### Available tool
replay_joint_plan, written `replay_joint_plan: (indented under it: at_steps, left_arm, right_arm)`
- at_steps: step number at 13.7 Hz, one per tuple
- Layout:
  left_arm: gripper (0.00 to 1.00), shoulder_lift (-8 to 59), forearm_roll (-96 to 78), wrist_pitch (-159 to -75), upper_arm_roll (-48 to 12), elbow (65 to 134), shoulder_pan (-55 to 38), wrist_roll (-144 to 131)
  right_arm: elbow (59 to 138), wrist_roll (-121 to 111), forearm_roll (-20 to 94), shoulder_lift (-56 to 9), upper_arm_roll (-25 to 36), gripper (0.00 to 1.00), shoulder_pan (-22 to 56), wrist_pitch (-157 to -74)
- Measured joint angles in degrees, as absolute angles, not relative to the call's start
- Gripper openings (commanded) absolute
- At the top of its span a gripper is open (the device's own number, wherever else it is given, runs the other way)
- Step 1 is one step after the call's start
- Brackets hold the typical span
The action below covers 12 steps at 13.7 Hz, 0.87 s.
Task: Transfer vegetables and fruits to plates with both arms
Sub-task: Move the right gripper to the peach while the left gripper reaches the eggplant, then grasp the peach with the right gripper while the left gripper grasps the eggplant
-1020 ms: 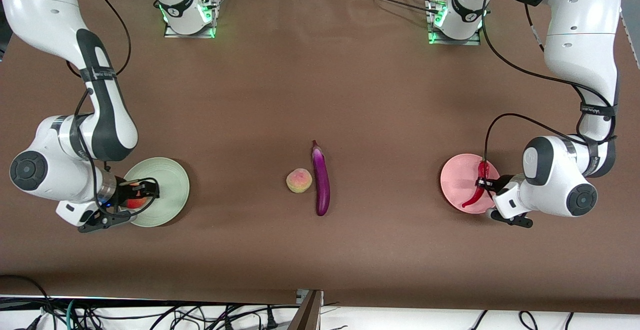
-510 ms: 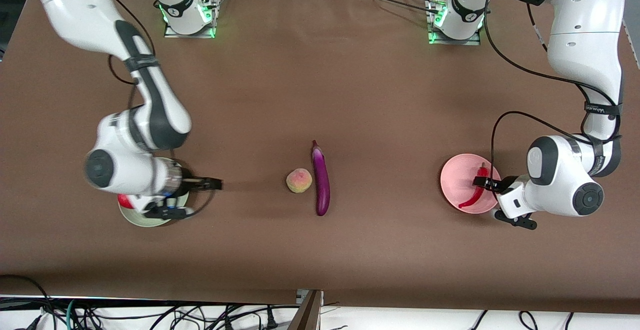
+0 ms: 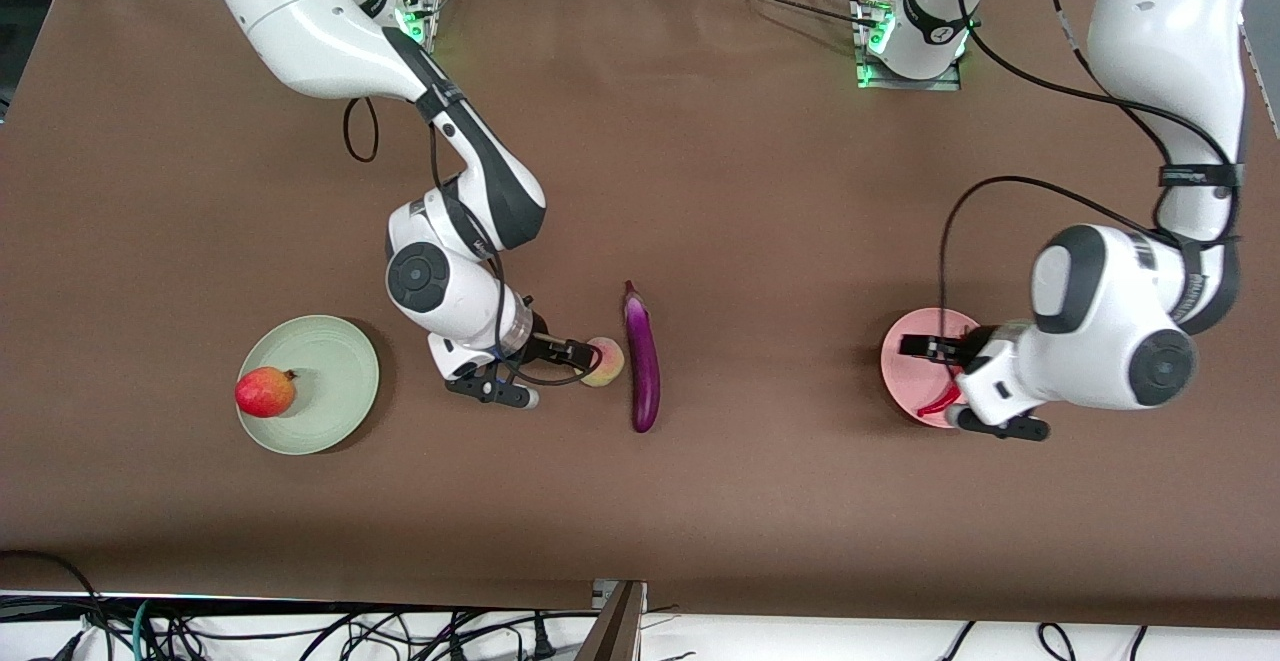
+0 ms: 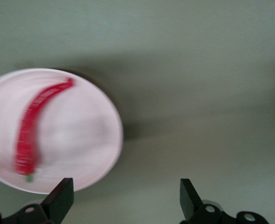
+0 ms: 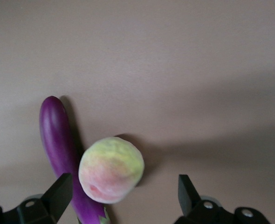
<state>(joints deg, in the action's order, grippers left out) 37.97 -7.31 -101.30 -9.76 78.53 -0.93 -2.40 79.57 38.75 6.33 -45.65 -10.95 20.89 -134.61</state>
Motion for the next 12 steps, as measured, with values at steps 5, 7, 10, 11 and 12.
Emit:
replay_joint_plan:
  at_steps: [5,7,10,11,12]
  left_arm:
    - [1.00,38.90,-7.34,-108.06,-11.04,79.74,-11.59,-21.02]
    - [1.00,39.83,-7.35,-110.25,-11.17,79.81,-15.29,-26.20]
    - [1.00,40.33,-7.86,-112.53,-11.21,79.60,-19.52,-33.21]
    - [1.00,40.33,-8.23,-113.06,-11.21,79.52,-20.27,-34.36]
    - [0.93,40.36,-8.36,-113.75,-11.21,79.52,-20.73,-35.21]
  right_arm:
    - [79.59,40.48,5.04,-48.27,-10.82,1.00,23.44,-139.23]
    - [79.64,40.86,4.89,-49.53,-10.46,1.00,24.46,-140.81]
    - [79.74,41.09,4.87,-51.22,-9.43,0.74,25.92,-143.07]
    - [79.76,41.19,4.87,-51.65,-9.37,0.41,26.03,-144.10]
    - [79.82,41.20,4.87,-51.94,-9.37,0.21,26.07,-144.81]
